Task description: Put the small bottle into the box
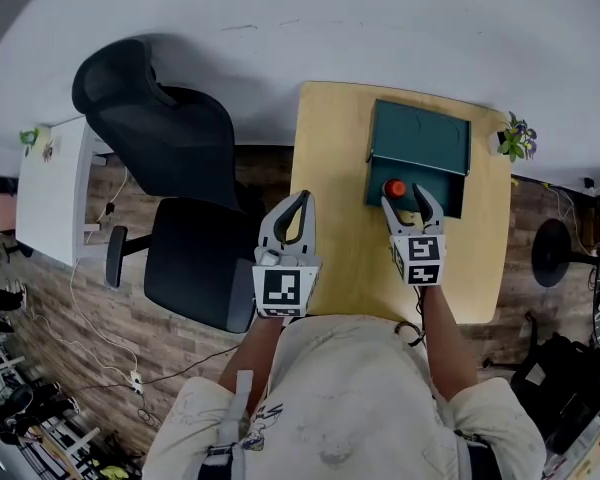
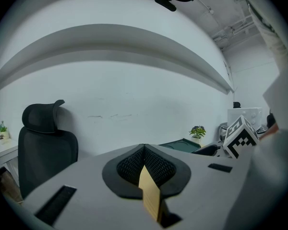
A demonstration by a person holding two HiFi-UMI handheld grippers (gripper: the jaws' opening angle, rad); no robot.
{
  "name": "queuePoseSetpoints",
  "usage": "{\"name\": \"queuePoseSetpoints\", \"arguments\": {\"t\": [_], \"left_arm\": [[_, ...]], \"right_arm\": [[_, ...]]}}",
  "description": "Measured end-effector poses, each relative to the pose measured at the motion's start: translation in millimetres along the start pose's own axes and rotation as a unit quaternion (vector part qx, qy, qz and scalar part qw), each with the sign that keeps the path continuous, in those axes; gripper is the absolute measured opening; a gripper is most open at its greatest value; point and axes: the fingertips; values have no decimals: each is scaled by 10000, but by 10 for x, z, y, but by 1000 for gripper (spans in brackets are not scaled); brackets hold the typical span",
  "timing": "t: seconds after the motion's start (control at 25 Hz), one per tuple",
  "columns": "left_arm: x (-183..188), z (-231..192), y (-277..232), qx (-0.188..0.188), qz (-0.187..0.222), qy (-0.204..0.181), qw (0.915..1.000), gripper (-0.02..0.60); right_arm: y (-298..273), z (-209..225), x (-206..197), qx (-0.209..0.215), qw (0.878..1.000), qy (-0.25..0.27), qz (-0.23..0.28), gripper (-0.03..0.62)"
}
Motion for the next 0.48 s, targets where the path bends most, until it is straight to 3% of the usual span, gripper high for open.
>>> {"name": "queuePoseSetpoints", "arguments": {"t": [0.48], "left_arm": [[155, 118, -105, -306, 182, -42, 9994, 8]], "right_arm": [[377, 146, 193, -286, 9989, -128, 350, 284]]}}
Point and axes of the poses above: the fingertips, and each gripper's own axes: y backward along the fingers, z to its right, x out of its top, and after that the axes turned 8 degrees about -z, right-handed
